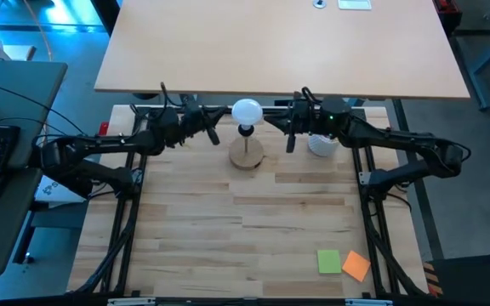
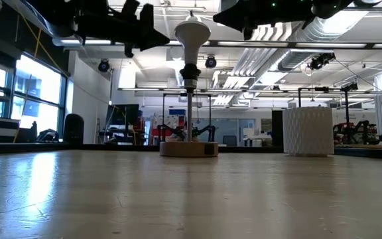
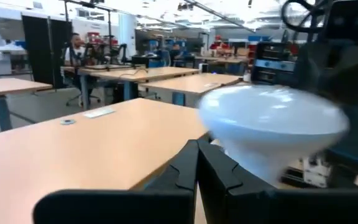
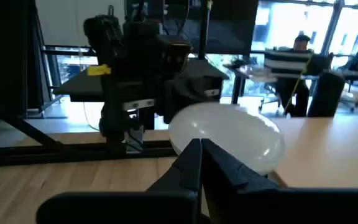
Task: Screw lightbulb
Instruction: Remove the white lightbulb from the desk lamp
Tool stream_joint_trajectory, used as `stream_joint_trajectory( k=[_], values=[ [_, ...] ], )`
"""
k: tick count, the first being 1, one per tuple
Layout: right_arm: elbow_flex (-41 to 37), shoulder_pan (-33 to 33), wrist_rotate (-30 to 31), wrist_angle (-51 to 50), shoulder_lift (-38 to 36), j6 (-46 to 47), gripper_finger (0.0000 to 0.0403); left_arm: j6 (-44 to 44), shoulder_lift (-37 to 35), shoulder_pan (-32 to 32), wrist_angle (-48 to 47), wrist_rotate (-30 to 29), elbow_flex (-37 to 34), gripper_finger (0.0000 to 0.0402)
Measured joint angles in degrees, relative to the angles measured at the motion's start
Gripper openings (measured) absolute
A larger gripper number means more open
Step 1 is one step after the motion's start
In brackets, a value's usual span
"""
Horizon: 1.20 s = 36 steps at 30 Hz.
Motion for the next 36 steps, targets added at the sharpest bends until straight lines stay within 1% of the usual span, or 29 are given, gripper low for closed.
stream_joint_trajectory(
  k=[2,5,7,9,10,12,14,18,22,24,28,31,34,36],
  values=[
    [0.0,0.71,0.97,0.32,0.69,0.33,0.0,-0.46,1.17,1.65,2.09,2.3,0.0,0.0],
    [0.02,1.05,4.39,0.52,1.85,0.52,0.0,-2.29,2.99,3.03,7.88,8.99,0.0,0.0],
    [0.02,0.83,5.55,1.45,2.9,0.74,0.0,-3.48,3.98,2.96,10.66,13.29,-0.01,0.0],
    [0.02,0.15,6.35,2.63,3.85,0.78,0.0,-4.41,4.51,2.22,12.0,15.22,-0.04,0.0],
    [0.02,-0.36,7.01,3.52,4.34,0.8,0.0,-4.72,4.47,1.61,12.2,15.24,-0.09,0.0],
    [0.09,-1.39,8.49,5.57,5.73,0.94,0.0,-5.61,4.28,0.09,12.61,17.82,0.01,0.0],
    [0.0,-2.15,9.65,6.79,6.92,0.89,0.0,-5.91,4.24,-1.26,11.92,19.13,0.01,0.0],
    [0.0,-4.39,10.18,11.33,8.12,0.83,0.0,-5.64,3.86,-3.12,12.87,17.78,0.02,0.0],
    [0.0,-6.35,10.47,11.42,7.89,-0.46,0.0,-5.58,3.15,-4.48,10.22,17.54,0.02,0.0],
    [0.0,-6.74,10.12,10.47,6.15,-0.57,0.0,-5.01,1.48,-4.36,7.68,14.87,0.02,0.0],
    [0.01,-6.73,9.78,6.44,1.41,-2.07,0.0,-1.63,-2.69,-3.13,-1.28,7.65,0.02,0.0],
    [0.02,-5.46,7.47,2.33,-1.3,-2.48,0.0,1.6,-4.68,-1.22,-5.03,4.2,0.02,0.0],
    [-0.04,-4.25,1.9,-0.71,-1.75,-2.69,0.0,1.99,-4.55,1.72,-5.55,4.32,0.02,0.0],
    [-1.08,-3.09,-0.37,-0.84,-1.72,-2.71,0.0,2.05,-3.91,3.92,-4.74,5.29,0.02,0.0]
  ],
)
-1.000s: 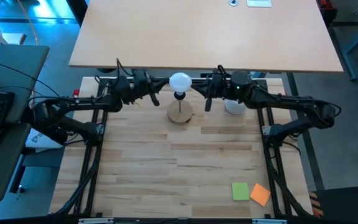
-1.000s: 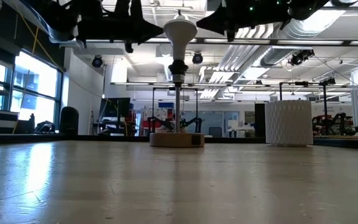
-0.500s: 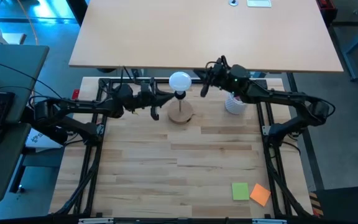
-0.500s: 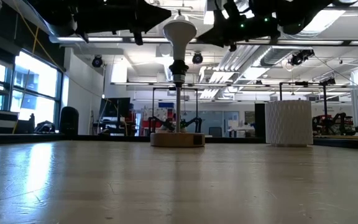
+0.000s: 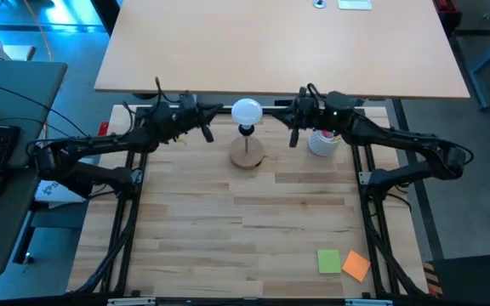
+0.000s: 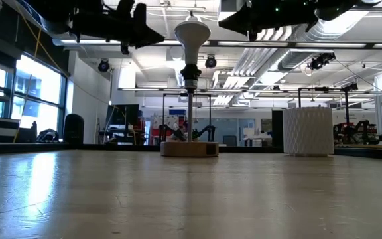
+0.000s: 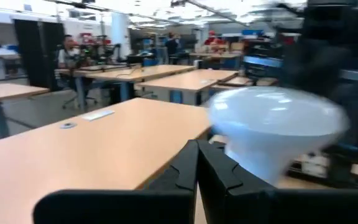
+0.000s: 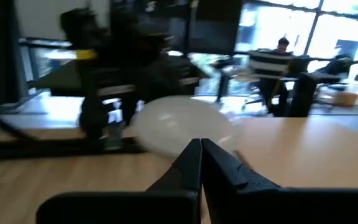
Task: Screw lightbulb
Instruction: Remove the white lightbulb from the desk lamp
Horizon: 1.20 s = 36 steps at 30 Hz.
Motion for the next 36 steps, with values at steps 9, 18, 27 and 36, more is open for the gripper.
stream_joint_trajectory(
  k=[9,18,27,36],
  values=[
    [-0.54,4.91,4.29,6.79,2.46,0.86,0.0,-6.86,6.82,6.49,14.44,14.45,0.91,0.0],
    [-0.54,1.75,9.69,10.07,6.35,1.12,0.0,-9.79,7.98,1.28,14.31,17.98,1.73,0.0],
    [-0.54,-3.47,12.69,10.92,6.22,1.18,0.0,-9.72,4.91,-3.02,12.46,18.21,1.73,0.0],
    [-0.54,-3.09,4.97,0.49,-1.47,0.86,0.0,-6.8,1.93,4.46,-3.47,12.76,1.77,0.0]
  ],
)
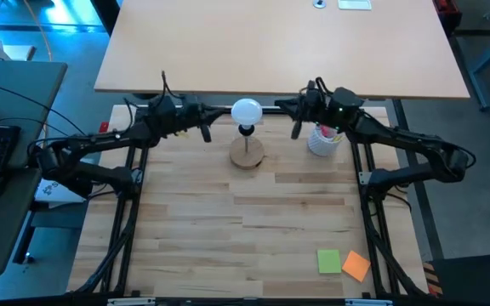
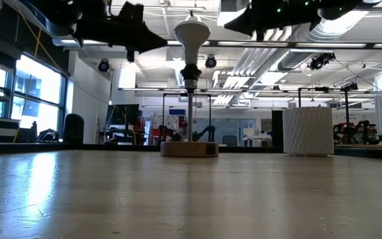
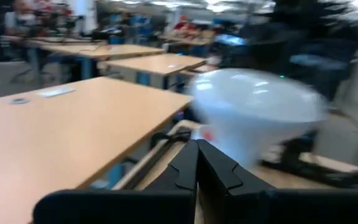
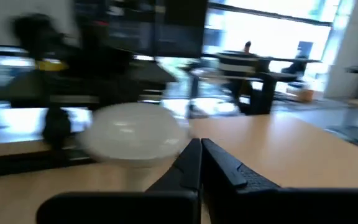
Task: Screw lightbulb
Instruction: Remove the white lightbulb from the desk lamp
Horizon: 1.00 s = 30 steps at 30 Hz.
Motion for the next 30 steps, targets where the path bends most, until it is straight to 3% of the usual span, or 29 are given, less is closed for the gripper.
stream_joint_trajectory(
  k=[4,6,15,17,22,27,30],
  values=[
    [0.02,2.11,-12.54,-0.75,0.06,-1.73,0.0,0.17,2.79,4.63,0.18,-0.13,0.02,0.0],
    [0.04,4.17,-14.22,0.95,1.22,-2.44,0.0,-1.55,5.19,6.4,2.85,1.23,0.0,0.0],
    [0.03,7.62,-2.49,6.03,6.18,-4.02,0.0,-8.5,12.77,5.98,26.3,14.24,0.0,0.0],
    [0.04,7.3,-2.15,6.7,6.87,-4.27,0.0,-9.15,12.96,4.88,26.76,16.86,0.0,0.0],
    [0.02,4.96,-2.5,8.51,8.51,-4.09,0.0,-10.91,12.61,2.17,26.49,15.72,-0.11,0.0],
    [0.06,2.22,5.43,7.11,9.64,-3.81,0.0,-12.23,11.14,-0.83,26.84,19.91,-1.1,0.0],
    [-0.01,1.5,5.87,7.46,9.44,-3.78,0.0,-12.23,10.15,-1.46,26.57,17.93,-1.59,0.0]
  ],
)
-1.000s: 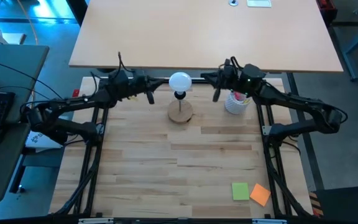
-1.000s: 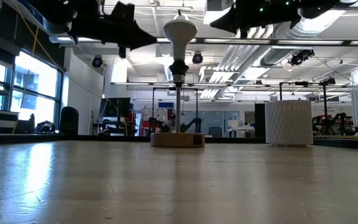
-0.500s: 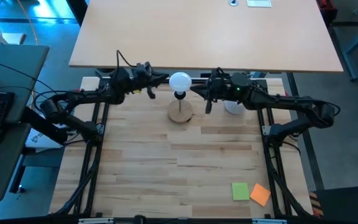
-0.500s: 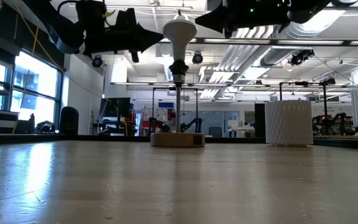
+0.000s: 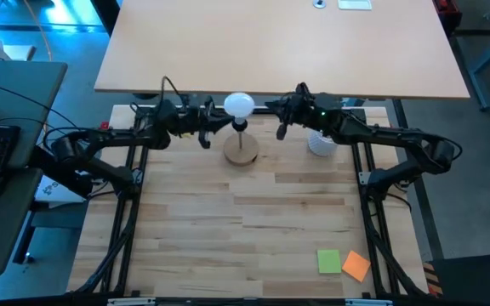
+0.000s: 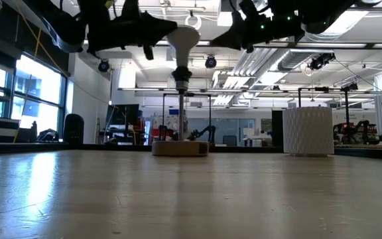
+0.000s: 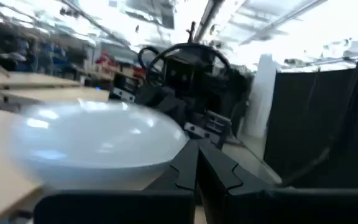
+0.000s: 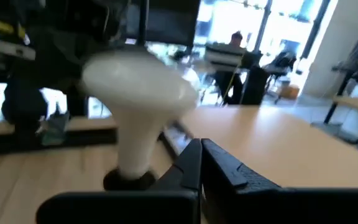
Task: Screw lightbulb
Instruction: Remove the white lightbulb from the desk lamp
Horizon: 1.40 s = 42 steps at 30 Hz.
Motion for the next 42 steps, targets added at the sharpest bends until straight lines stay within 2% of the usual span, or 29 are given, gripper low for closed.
stream_joint_trajectory(
  k=[5,9,13,15,17,22,26,31,34,42],
  values=[
    [0.09,-0.41,0.5,-0.34,0.03,-0.41,0.0,0.0,-1.91,-2.07,-0.43,-0.24,-1.62,0.0],
    [0.25,0.37,-1.63,0.39,-0.56,-0.41,0.0,0.48,-5.44,-1.88,-2.74,-4.72,-3.94,0.0],
    [0.28,1.74,-6.84,2.52,-0.56,0.05,0.0,3.38,-9.28,-0.34,-11.03,-12.35,-5.74,0.0],
    [0.28,2.69,-7.54,3.82,-0.56,0.89,0.0,4.91,-10.2,0.83,-11.74,-17.5,-6.19,0.0],
    [0.28,3.47,-7.41,5.31,-0.56,1.0,0.0,6.01,-10.0,2.16,-11.5,-19.46,-6.13,0.0],
    [0.32,4.24,-7.43,7.56,0.65,5.0,0.0,8.11,-7.41,3.35,-10.26,-18.43,-2.91,0.0],
    [0.32,4.19,-7.22,10.11,3.88,5.09,0.0,9.12,-5.86,1.91,-10.39,-17.05,-1.23,0.0],
    [0.32,3.18,-3.0,13.07,6.1,6.16,0.0,8.72,-6.37,0.44,-10.8,-17.85,-1.8,0.0],
    [0.47,1.87,-0.01,12.36,6.51,6.16,0.0,8.09,-7.2,-0.58,-11.37,-14.99,-2.57,0.0],
    [0.32,-0.38,0.59,10.81,6.3,5.78,0.0,8.53,-9.68,-4.1,-14.2,-15.79,-2.98,0.0]
  ],
)
